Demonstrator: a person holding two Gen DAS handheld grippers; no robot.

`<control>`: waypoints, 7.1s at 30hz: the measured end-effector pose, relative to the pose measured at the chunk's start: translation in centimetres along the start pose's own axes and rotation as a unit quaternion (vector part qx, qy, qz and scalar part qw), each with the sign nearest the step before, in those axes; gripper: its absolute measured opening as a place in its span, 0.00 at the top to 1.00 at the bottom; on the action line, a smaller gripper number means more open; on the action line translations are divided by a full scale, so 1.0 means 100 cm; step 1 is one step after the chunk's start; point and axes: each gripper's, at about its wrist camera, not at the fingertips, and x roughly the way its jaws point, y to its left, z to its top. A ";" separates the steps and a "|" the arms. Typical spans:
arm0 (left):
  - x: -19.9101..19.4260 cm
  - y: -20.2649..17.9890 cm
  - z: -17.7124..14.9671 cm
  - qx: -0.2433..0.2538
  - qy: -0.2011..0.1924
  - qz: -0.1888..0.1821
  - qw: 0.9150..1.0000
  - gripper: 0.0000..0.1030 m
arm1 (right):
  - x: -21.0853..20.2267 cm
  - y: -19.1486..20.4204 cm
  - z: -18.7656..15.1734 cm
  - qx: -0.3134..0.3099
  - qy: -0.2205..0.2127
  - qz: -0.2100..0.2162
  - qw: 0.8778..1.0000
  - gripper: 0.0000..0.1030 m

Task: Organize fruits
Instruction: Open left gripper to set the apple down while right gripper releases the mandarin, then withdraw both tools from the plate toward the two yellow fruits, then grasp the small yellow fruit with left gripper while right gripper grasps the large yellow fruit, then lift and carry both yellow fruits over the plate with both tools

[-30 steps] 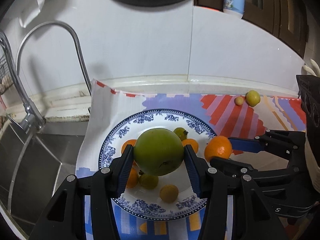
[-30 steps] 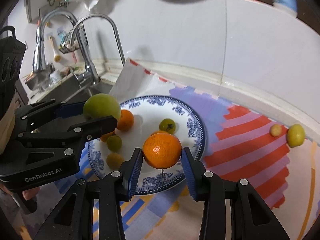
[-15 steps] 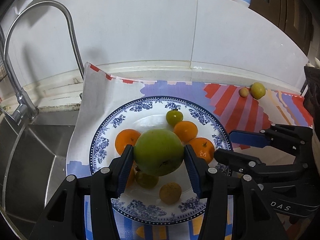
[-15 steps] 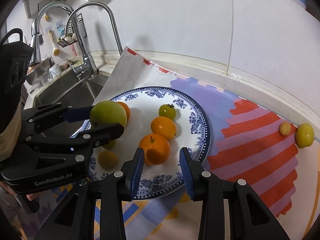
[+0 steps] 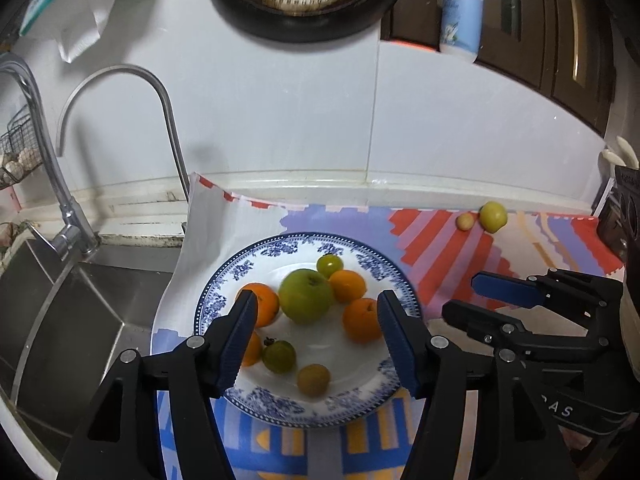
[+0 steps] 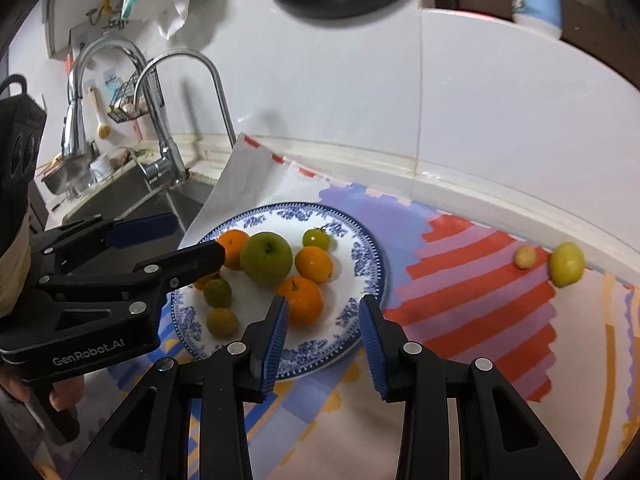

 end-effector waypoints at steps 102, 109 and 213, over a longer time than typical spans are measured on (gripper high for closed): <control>0.236 -0.213 0.081 0.173 0.115 -0.108 0.972 0.50 | 0.060 -0.259 0.019 0.042 0.048 -0.075 0.995 0.48; 0.243 -0.217 0.082 0.162 0.126 -0.128 0.970 0.73 | 0.060 -0.260 0.017 0.046 0.050 -0.057 0.996 0.54; -0.077 -0.010 0.058 0.027 -0.079 -0.042 0.996 0.73 | -0.092 0.001 0.046 0.007 -0.103 -0.028 0.994 0.52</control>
